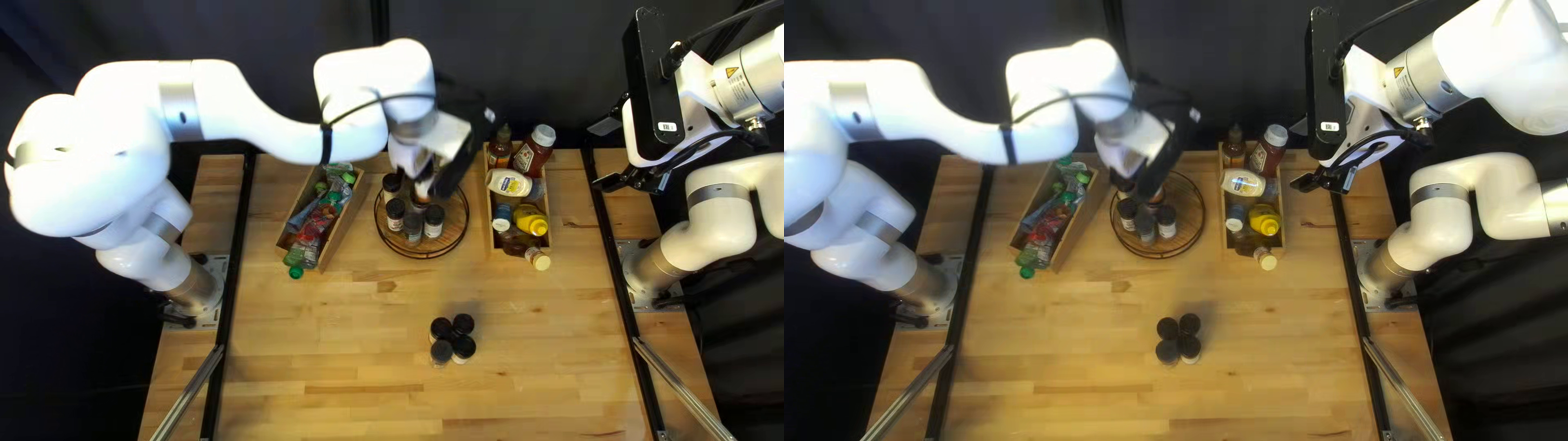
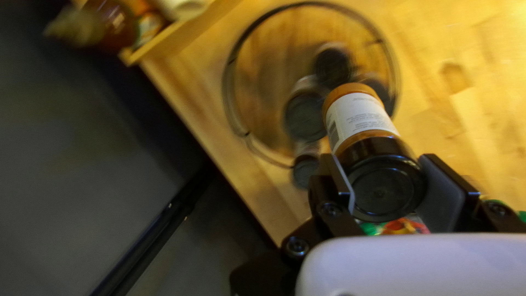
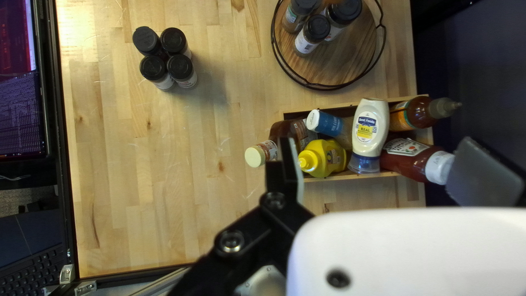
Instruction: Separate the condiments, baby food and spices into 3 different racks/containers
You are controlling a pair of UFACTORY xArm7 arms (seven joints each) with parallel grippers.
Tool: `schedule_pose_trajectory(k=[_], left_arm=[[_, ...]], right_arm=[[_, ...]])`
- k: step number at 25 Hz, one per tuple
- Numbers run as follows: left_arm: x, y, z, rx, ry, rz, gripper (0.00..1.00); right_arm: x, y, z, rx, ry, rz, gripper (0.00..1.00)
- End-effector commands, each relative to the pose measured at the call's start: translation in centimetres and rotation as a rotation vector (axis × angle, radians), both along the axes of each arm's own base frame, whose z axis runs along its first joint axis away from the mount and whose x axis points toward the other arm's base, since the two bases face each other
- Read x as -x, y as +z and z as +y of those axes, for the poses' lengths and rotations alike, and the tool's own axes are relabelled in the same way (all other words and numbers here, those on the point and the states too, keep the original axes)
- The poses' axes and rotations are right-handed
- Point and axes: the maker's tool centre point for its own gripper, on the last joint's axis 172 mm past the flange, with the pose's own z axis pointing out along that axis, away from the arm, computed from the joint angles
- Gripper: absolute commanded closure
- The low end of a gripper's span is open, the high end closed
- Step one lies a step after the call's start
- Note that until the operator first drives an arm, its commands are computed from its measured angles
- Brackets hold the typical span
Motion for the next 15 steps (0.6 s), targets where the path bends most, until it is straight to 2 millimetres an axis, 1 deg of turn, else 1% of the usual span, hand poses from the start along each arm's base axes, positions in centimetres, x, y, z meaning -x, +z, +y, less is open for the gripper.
schedule_pose_trajectory(k=[1, 3, 4, 7, 12, 13, 15], left_arm=[[0.1, -1.9, 4.4, 0.016, 0.086, -0.021, 1.00], [0.1, -3.2, 6.1, 0.028, 0.133, -0.034, 1.00], [-0.1, -3.8, 6.6, 0.033, 0.160, -0.040, 1.00], [-0.6, -4.8, 6.9, 0.044, 0.234, -0.053, 1.00], [-2.1, -6.3, 5.6, 0.105, 0.428, -0.095, 1.00], [-2.6, -6.6, 5.1, 0.130, 0.482, -0.102, 1.00], [-3.3, -6.9, 4.3, 0.154, 0.536, -0.108, 1.00]], right_arm=[[0.0, 0.0, 0.0, 0.000, 0.000, 0.000, 0.00], [0.0, 0.0, 0.0, 0.000, 0.000, 0.000, 0.00], [0.0, 0.0, 0.0, 0.000, 0.000, 0.000, 0.00], [0.0, 0.0, 0.0, 0.000, 0.000, 0.000, 0.00], [0.0, 0.0, 0.0, 0.000, 0.000, 0.000, 0.00], [0.0, 0.0, 0.0, 0.000, 0.000, 0.000, 0.00], [0.0, 0.0, 0.0, 0.000, 0.000, 0.000, 0.00]])
